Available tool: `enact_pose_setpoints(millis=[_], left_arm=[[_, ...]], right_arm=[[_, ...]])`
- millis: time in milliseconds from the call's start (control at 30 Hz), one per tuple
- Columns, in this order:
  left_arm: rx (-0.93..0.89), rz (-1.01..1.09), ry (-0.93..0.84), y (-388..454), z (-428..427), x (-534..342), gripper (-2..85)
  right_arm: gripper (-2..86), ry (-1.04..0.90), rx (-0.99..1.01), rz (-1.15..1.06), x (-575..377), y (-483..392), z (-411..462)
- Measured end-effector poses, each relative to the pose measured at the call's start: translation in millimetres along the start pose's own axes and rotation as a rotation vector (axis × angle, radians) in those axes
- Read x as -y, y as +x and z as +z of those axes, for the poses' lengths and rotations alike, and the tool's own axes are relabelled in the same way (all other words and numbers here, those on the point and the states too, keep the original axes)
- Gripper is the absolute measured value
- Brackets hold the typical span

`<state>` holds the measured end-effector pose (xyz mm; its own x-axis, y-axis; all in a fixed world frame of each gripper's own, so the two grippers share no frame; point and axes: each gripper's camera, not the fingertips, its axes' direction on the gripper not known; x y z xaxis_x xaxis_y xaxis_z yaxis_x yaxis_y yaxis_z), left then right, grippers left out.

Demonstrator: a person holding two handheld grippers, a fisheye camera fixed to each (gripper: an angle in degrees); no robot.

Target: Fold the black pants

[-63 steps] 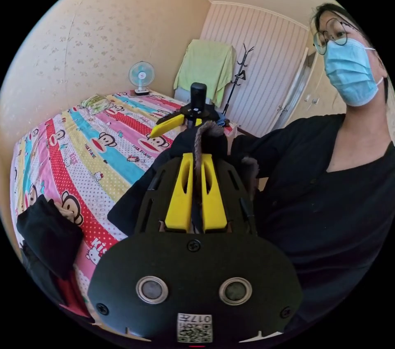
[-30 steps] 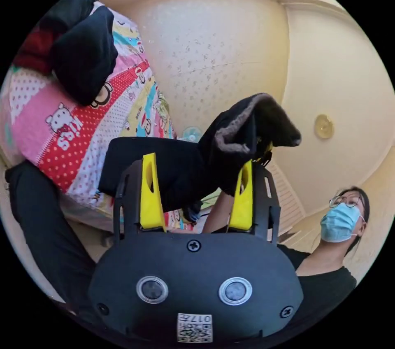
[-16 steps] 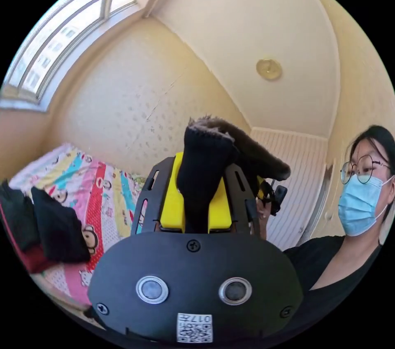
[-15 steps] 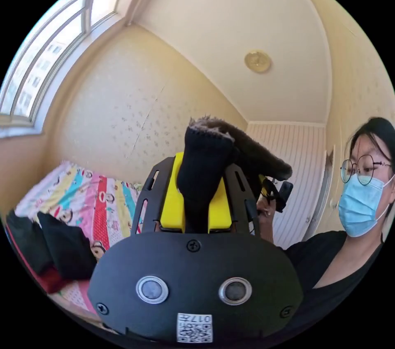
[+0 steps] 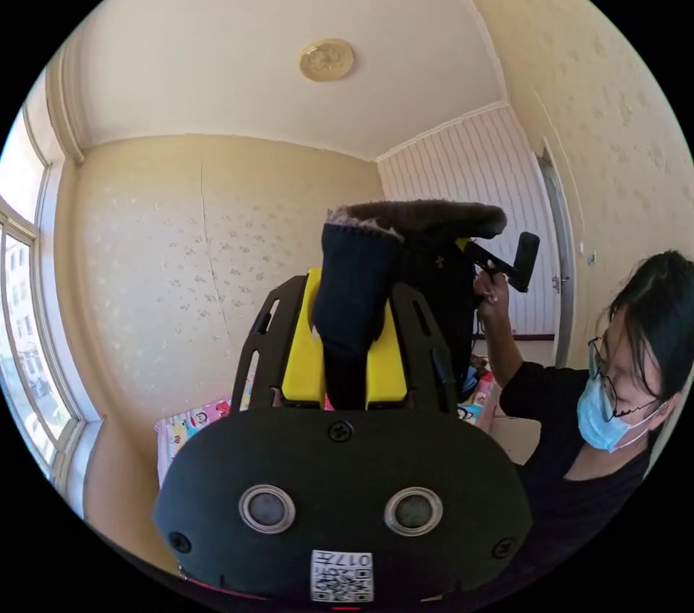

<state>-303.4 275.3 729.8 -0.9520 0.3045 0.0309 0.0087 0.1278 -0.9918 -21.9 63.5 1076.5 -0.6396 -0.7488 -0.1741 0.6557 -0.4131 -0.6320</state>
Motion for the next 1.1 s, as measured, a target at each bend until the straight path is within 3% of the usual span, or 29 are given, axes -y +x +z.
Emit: enact_pose_setpoints(millis=[233,400,500,567,600,633,667,733,833,900,967,1100], left_arm=[[-0.057,0.026,0.052,37,27,25,7.6],[-0.103,-0.028,0.033,13,84,1,8.1],[-0.06,-0.066,-0.031,-27,153,-1,9.0],[0.153,0.086,-0.092,-78,246,16,10.6],[0.196,0.053,-0.124,-101,275,19,11.1],[0.224,-0.158,-0.229,-158,331,15,11.6],[0.193,-0.4,-0.342,-211,376,-6,11.7],[0.167,-0.59,-0.388,-259,412,-59,10.2],[0.179,-0.59,-0.381,-288,438,-164,6.6],[0.141,-0.551,-0.522,-295,460,-245,8.3],[0.09,-0.56,-0.779,-284,479,-377,11.0],[-0.114,-0.661,-1.062,-219,469,-571,11.7]], right_arm=[[6.2,0.109,-0.246,-0.016,19,-6,-32],[6.2,0.047,-0.305,0.021,-14,24,-11],[6.2,-0.014,-0.357,0.067,-36,70,33],[6.6,-0.081,-0.423,0.108,-43,119,87],[7.1,-0.155,-0.485,0.116,-47,164,142],[7.3,-0.274,-0.498,0.143,-55,214,201],[7.3,-0.354,-0.486,0.172,-64,239,228],[6.3,-0.745,-0.515,0.403,-129,318,295],[6.3,-0.749,-0.49,0.357,-219,327,297],[6.3,-0.802,-0.383,0.262,-288,312,288],[6.4,-0.92,-0.293,0.231,-375,292,267],[7.5,-1.307,-0.199,0.372,-588,246,178]])
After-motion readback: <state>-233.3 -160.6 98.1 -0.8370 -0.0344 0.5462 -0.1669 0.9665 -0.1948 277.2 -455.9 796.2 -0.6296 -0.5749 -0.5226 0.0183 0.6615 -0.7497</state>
